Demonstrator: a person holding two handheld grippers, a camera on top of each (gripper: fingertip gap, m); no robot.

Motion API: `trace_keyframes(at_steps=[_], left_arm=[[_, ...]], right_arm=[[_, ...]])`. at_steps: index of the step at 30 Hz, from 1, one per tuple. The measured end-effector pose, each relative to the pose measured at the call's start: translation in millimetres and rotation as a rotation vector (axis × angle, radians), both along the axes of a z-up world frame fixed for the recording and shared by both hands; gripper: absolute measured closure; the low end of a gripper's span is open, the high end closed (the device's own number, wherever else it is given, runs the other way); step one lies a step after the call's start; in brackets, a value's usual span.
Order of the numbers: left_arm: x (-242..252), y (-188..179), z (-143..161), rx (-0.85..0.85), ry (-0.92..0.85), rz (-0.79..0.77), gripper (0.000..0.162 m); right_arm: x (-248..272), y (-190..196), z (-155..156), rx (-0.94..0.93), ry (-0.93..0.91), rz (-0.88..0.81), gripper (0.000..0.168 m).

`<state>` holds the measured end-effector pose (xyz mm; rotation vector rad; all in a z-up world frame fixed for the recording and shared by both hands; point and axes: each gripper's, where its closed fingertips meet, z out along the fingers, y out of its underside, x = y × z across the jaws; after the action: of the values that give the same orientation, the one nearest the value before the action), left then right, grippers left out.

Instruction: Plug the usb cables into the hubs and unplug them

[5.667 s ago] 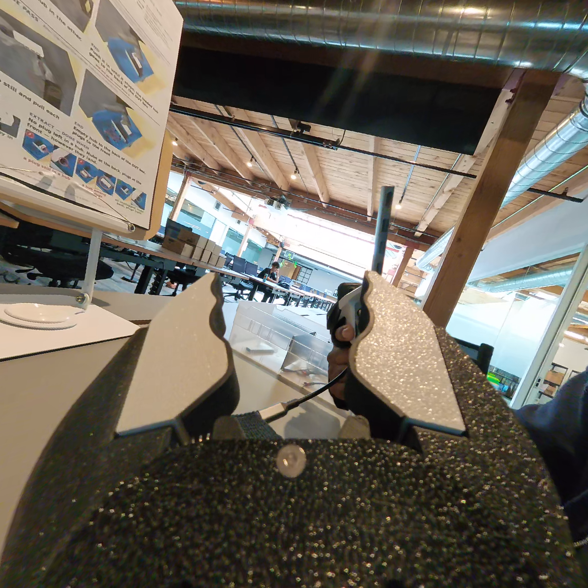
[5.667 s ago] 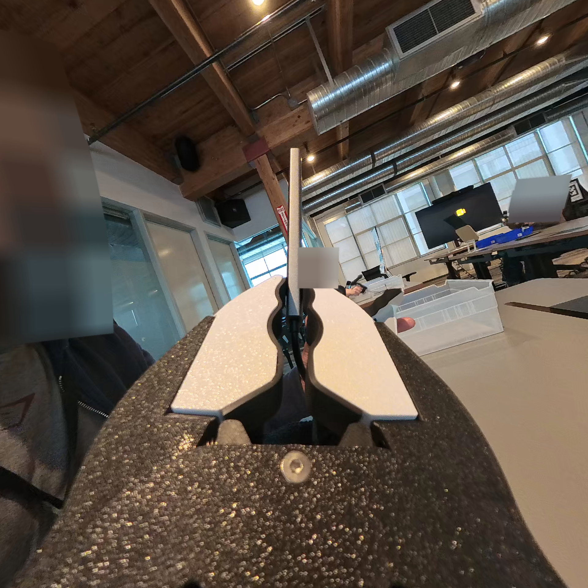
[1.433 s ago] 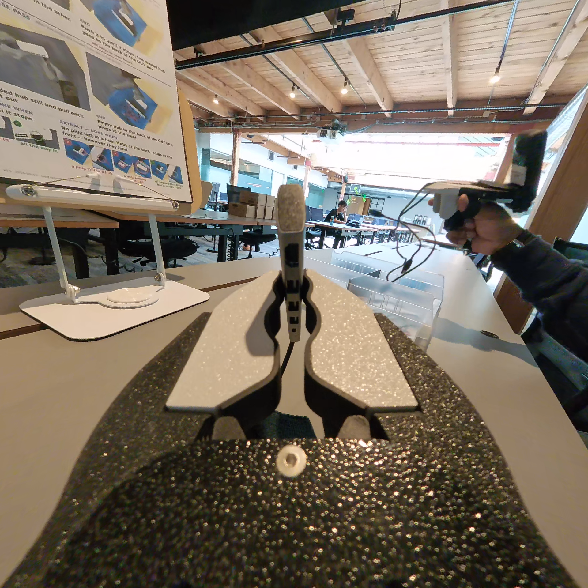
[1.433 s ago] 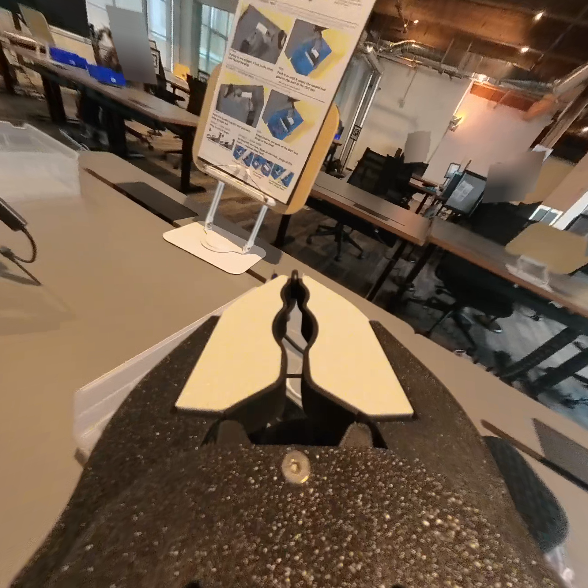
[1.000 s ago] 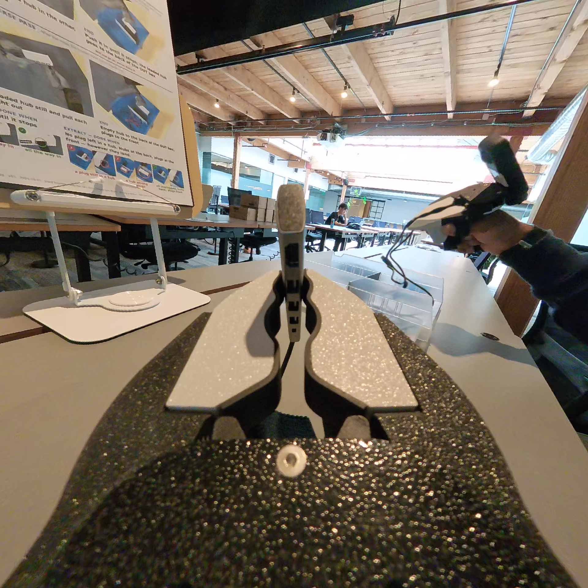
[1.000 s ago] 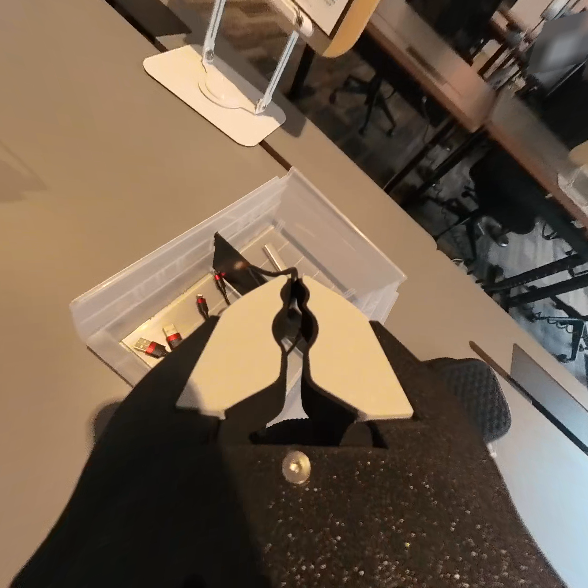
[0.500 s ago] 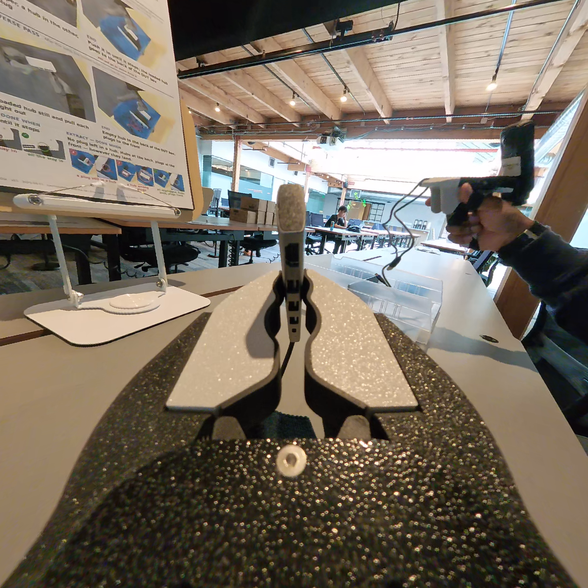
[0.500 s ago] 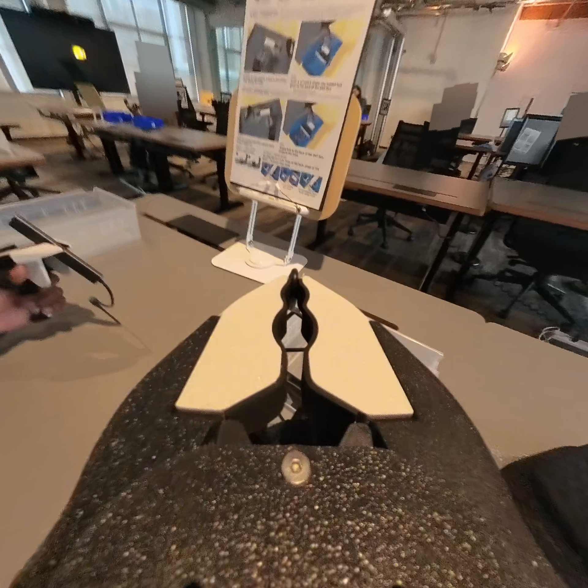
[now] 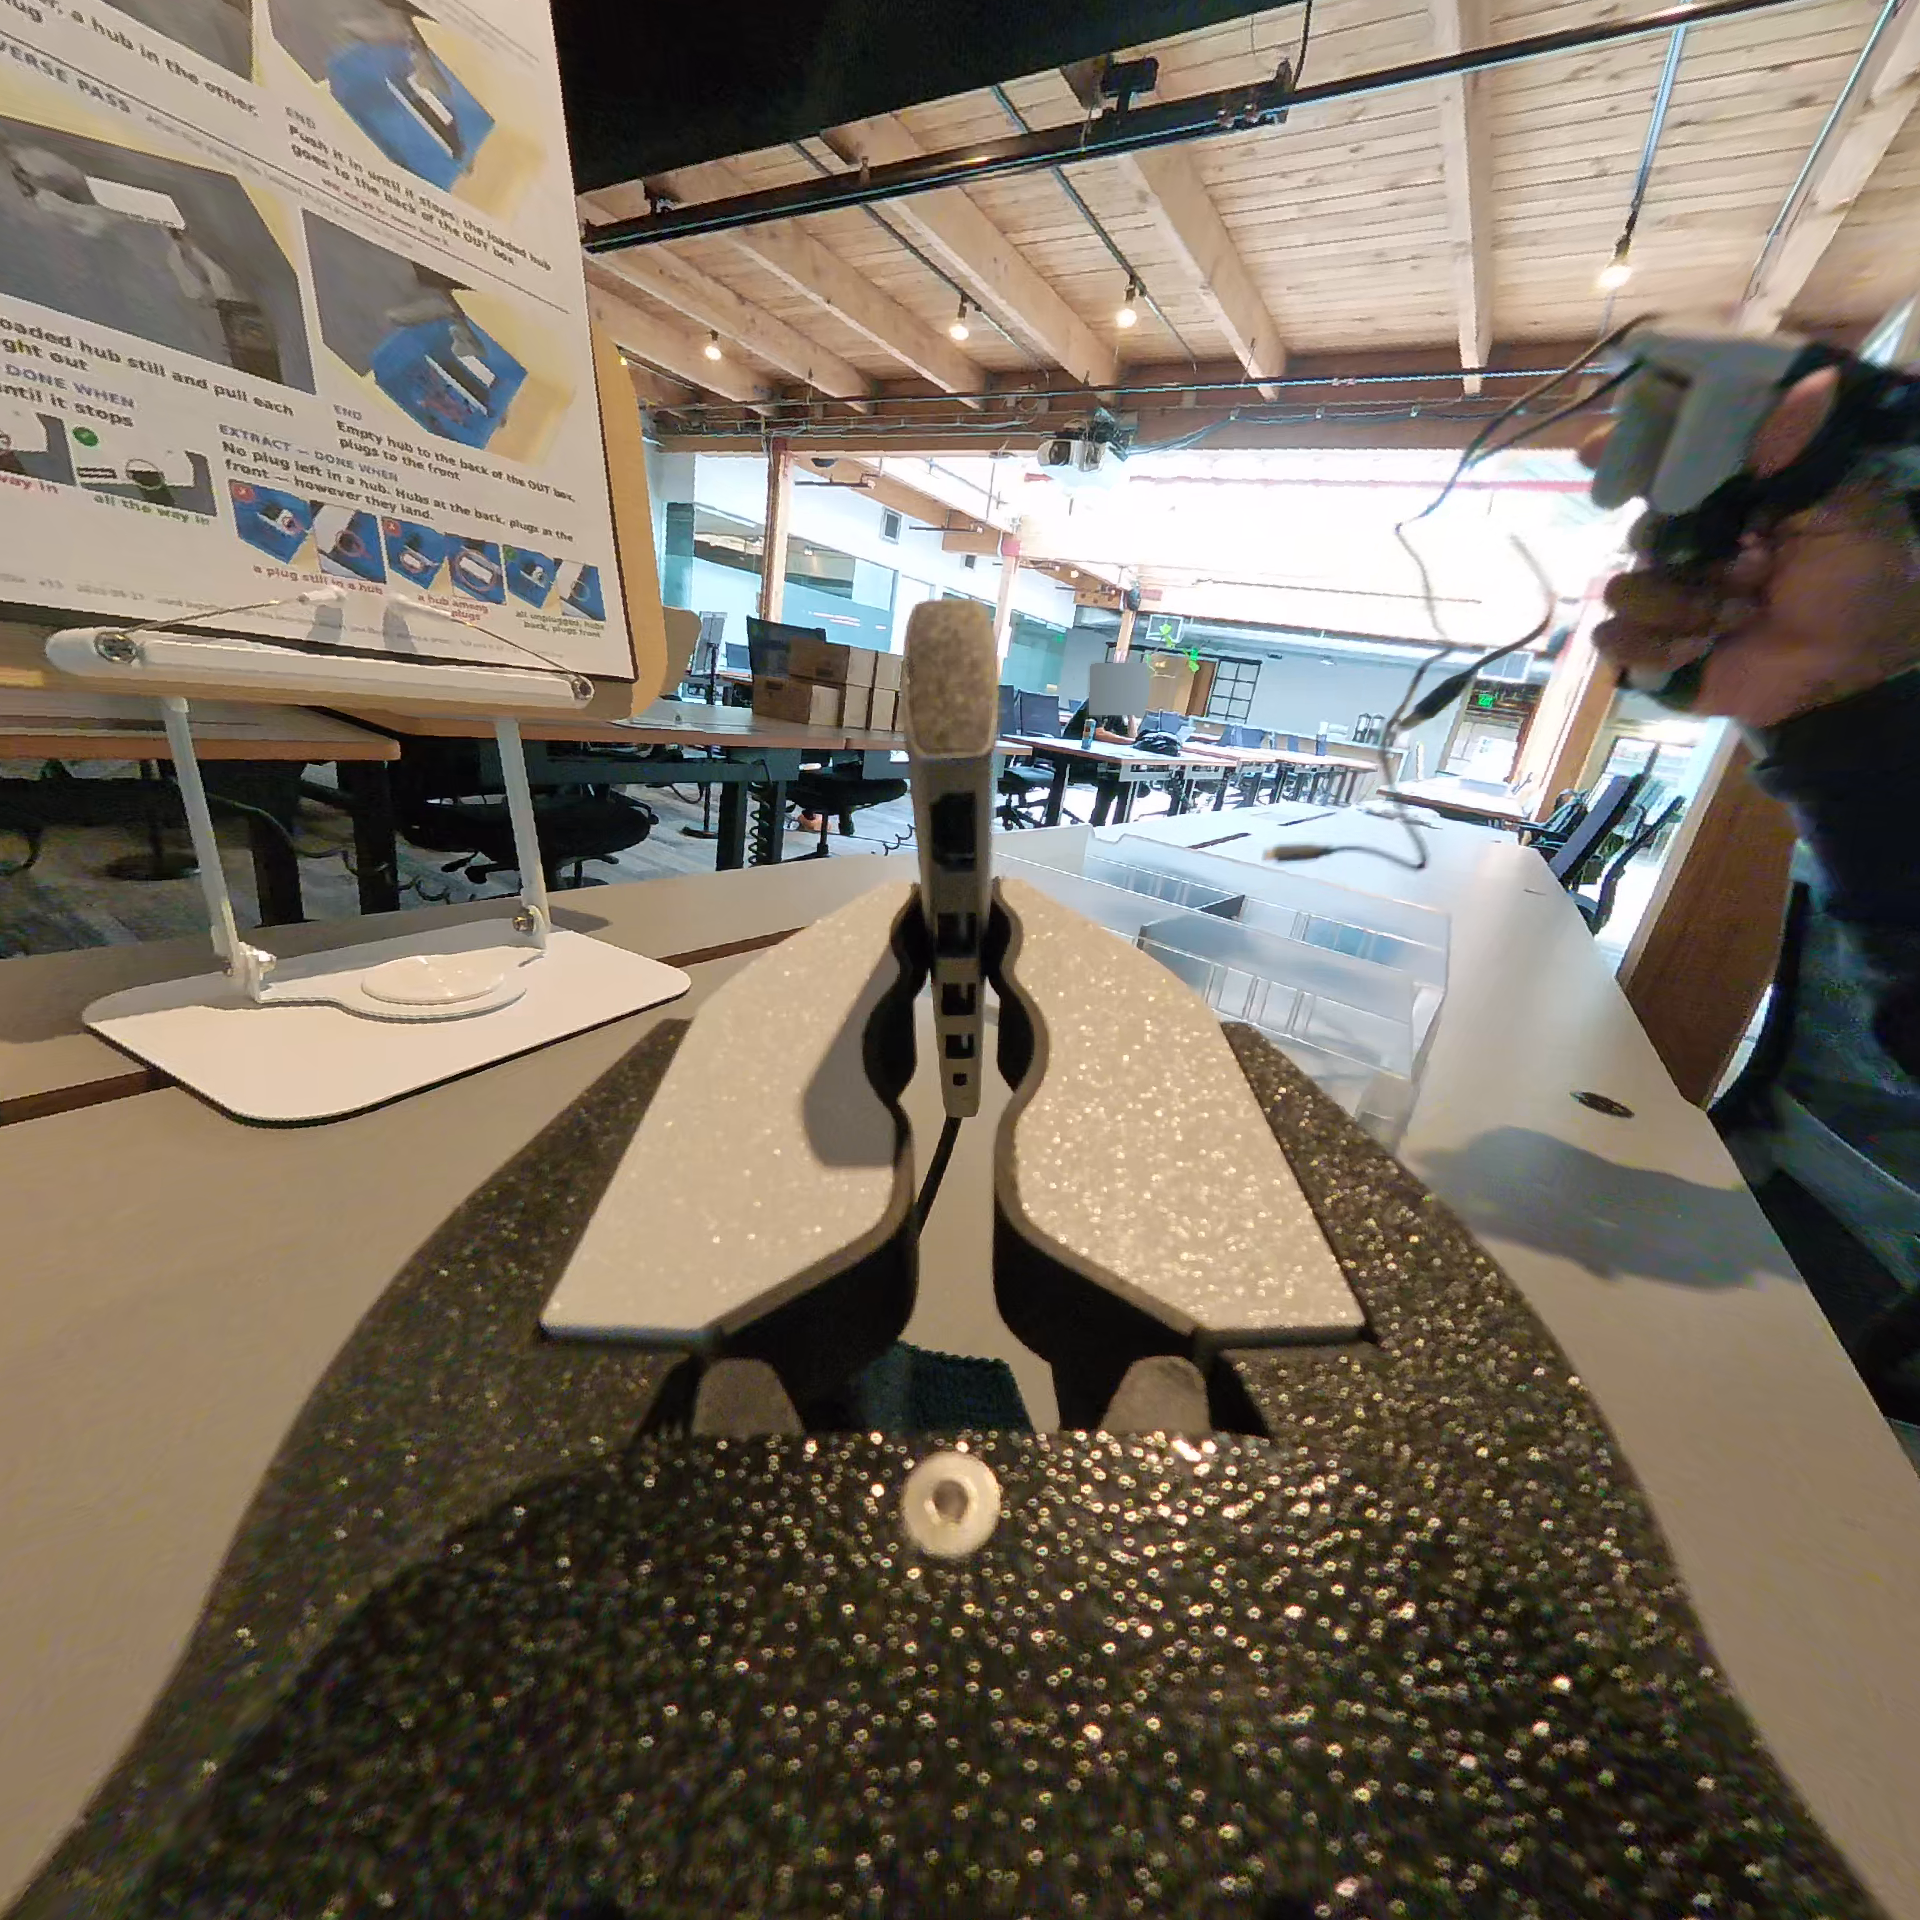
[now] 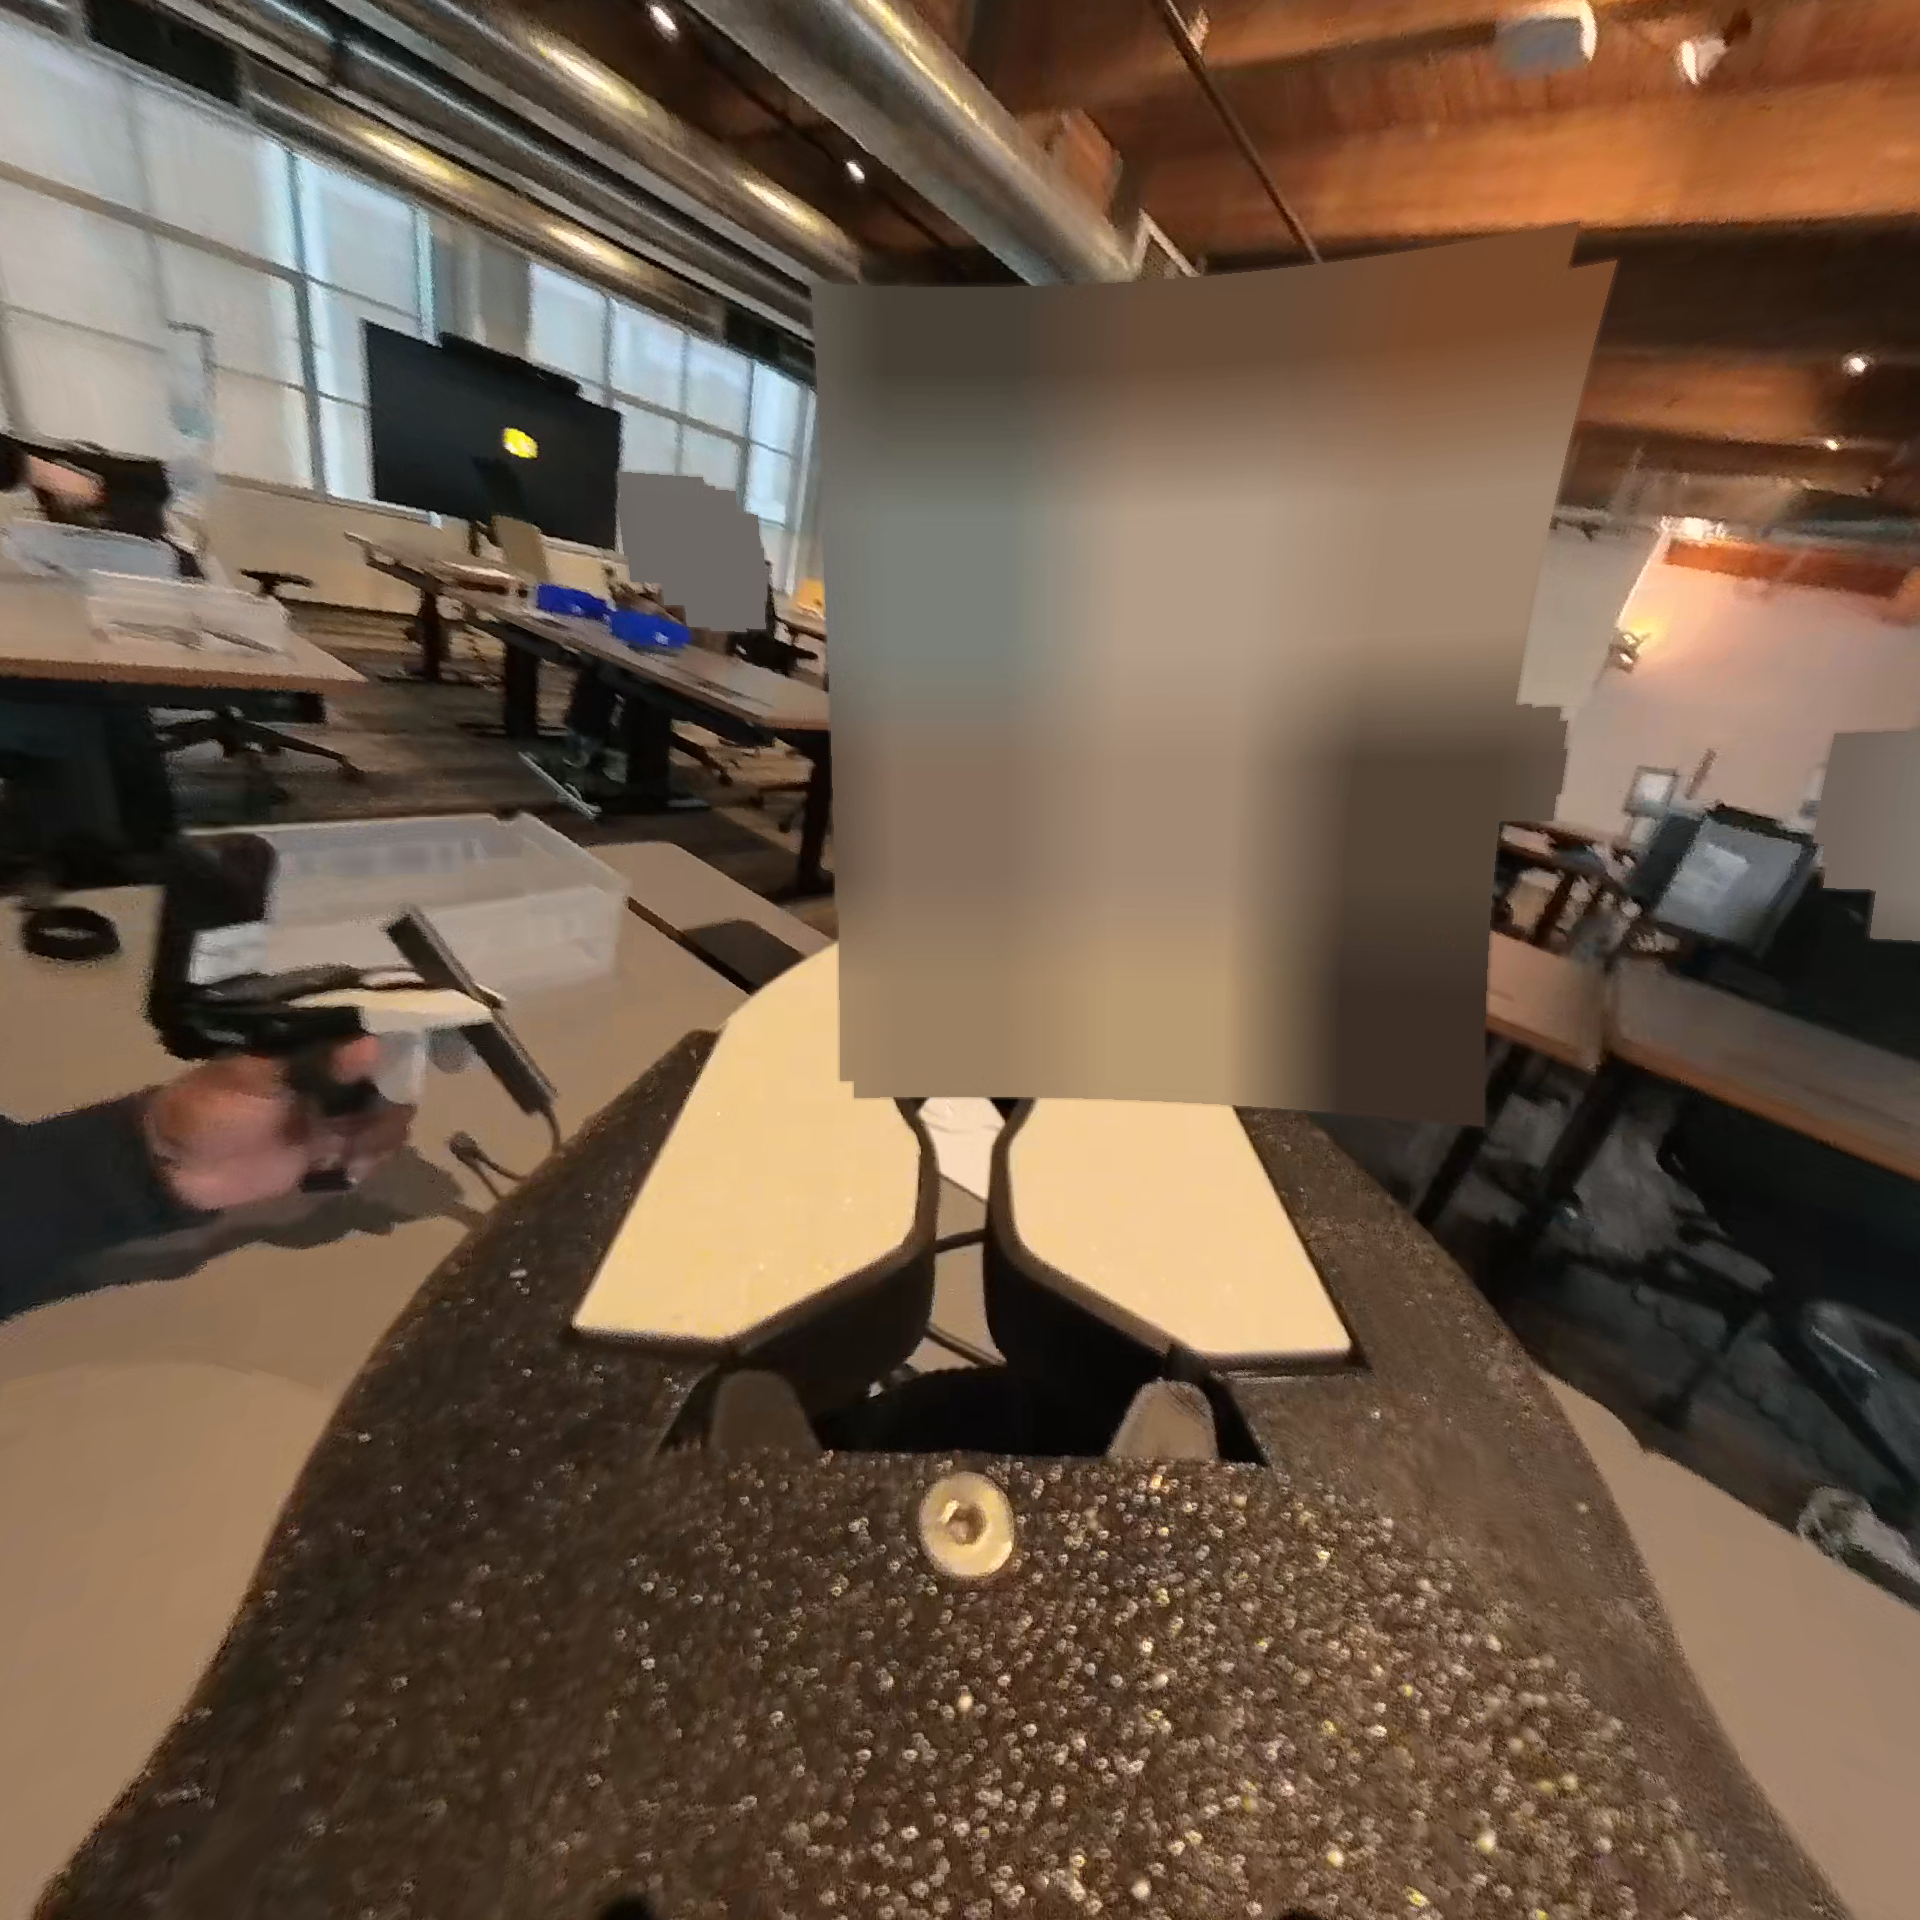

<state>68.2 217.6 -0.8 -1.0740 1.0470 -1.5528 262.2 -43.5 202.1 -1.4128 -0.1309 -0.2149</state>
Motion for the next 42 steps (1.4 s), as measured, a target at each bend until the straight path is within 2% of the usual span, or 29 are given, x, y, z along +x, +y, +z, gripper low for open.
trace_keyframes(at_steps=[4,7,11,16,21,26,31,34,42], left_arm=[[0,-1,1,0.003,-0.002,0.001,0.152],[0,-1,1,0.000,-0.006,0.001,0.152],[-2,2,2,-0.004,-0.010,0.008,0.152],[-4,9,0,-0.016,-0.010,0.029,0.152],[-5,13,-1,-0.032,-0.009,0.035,0.152],[-4,13,-3,-0.039,-0.001,0.027,0.152],[0,10,-8,-0.049,0.027,0.007,0.152],[2,7,-10,-0.024,0.047,0.007,0.152],[11,-11,-18,0.207,0.132,0.050,0.152]], right_arm=[[-59,8,24,0.015,0.007,0.130,0.166],[-98,26,18,0.002,0.049,0.246,0.166],[-134,64,-24,-0.047,0.105,0.361,0.166],[-163,117,-102,-0.156,0.203,0.454,0.166],[-157,158,-179,-0.308,0.257,0.420,0.166],[-138,174,-227,-0.405,0.346,0.388,0.166],[-122,177,-260,-0.491,0.382,0.335,0.166],[-118,176,-276,-0.543,0.343,0.302,0.166],[-112,175,-304,-0.641,0.230,0.218,0.166]])
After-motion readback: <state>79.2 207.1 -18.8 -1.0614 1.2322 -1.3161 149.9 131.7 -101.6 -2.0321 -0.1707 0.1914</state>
